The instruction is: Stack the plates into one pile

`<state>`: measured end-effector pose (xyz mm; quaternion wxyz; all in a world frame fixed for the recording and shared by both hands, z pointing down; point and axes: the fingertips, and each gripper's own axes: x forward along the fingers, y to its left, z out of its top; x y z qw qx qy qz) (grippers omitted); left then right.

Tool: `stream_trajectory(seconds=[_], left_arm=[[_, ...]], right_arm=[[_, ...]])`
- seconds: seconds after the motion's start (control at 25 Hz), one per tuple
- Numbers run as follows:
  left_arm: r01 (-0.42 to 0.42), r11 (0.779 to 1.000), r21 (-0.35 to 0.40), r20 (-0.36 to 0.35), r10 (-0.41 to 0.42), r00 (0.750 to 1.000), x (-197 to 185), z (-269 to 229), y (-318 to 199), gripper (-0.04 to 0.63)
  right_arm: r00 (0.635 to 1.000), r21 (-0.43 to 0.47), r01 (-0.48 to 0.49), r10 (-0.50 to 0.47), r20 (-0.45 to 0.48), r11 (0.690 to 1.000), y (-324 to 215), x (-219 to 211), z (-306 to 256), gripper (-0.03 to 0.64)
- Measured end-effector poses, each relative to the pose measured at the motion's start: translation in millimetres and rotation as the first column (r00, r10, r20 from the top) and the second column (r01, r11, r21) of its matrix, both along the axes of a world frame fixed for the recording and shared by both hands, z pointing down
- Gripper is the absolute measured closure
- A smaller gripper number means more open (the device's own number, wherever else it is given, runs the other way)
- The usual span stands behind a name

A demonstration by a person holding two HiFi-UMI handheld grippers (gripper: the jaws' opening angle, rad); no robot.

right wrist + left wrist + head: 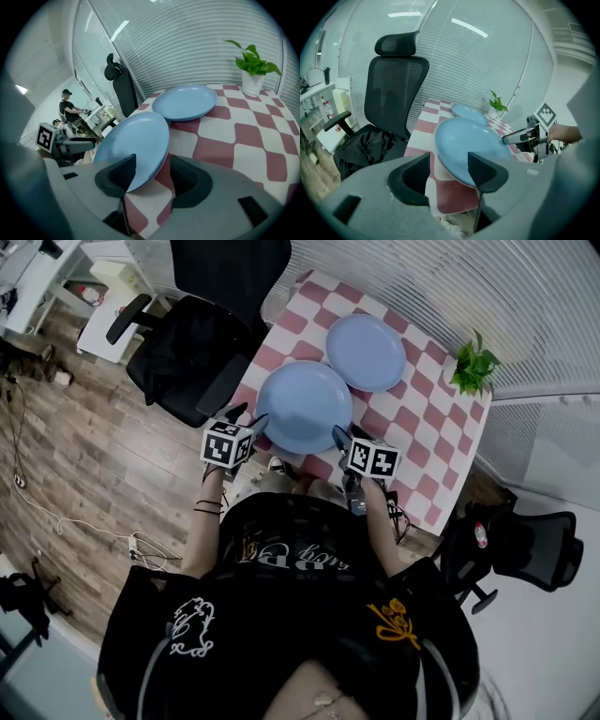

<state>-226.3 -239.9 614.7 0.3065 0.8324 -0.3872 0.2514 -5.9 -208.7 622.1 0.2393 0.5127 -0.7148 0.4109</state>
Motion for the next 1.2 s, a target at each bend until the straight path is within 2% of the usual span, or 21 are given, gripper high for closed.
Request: stream_trajectory(seconds=[0.16,0.24,0.36,0.52,0.72,0.84,1.0,1.2], left_arm=[[-0.005,0.998,0.068,-0.03,0.007,1.0,-6.2,-23.1,-19.5,0.348],[-0.029,0.994,0.109,-0.052,0.035,0.998,-3.4,-36.1,-30.7,0.348],[-0.085,0.983,0.165,-0.071,0.098,0.993,9.6,-54.8,-51.1,0.348],[-0.165,0.962,0.218,-0.053,0.181,0.982,38.3,-70.3,-77.5,0.348],[-0.272,0.927,0.257,-0.014,0.285,0.958,79.7,-80.0,-113.2,0.348],[-0.337,0.907,0.253,0.008,0.347,0.938,106.3,-79.4,-131.5,0.348],[-0.413,0.888,0.201,0.067,0.409,0.91,136.7,-63.8,-155.1,0.348],[-0.441,0.893,0.095,0.092,0.433,0.897,162.8,-31.6,-179.9,0.348]], right_arm=[[0.996,0.059,-0.086,0.084,0.035,0.995,-7.2,18.1,-19.7,0.425],[0.991,0.086,-0.126,0.121,0.06,0.988,-10.1,27.1,-28.4,0.425],[0.989,0.119,-0.142,0.137,0.051,0.983,-13.5,41.0,-38.9,0.426],[0.99,0.145,-0.14,0.142,-0.001,0.979,-17.4,63.4,-50.8,0.426],[0.986,0.182,-0.163,0.168,-0.011,0.97,-38.9,95.1,-59.0,0.426],[0.982,0.2,-0.179,0.186,-0.018,0.963,-56.6,116.4,-60.2,0.426],[0.977,0.197,-0.212,0.215,0.006,0.957,-81.3,139.0,-53.1,0.426],[0.965,0.16,-0.261,0.252,0.076,0.952,-111.0,152.6,-35.8,0.426]])
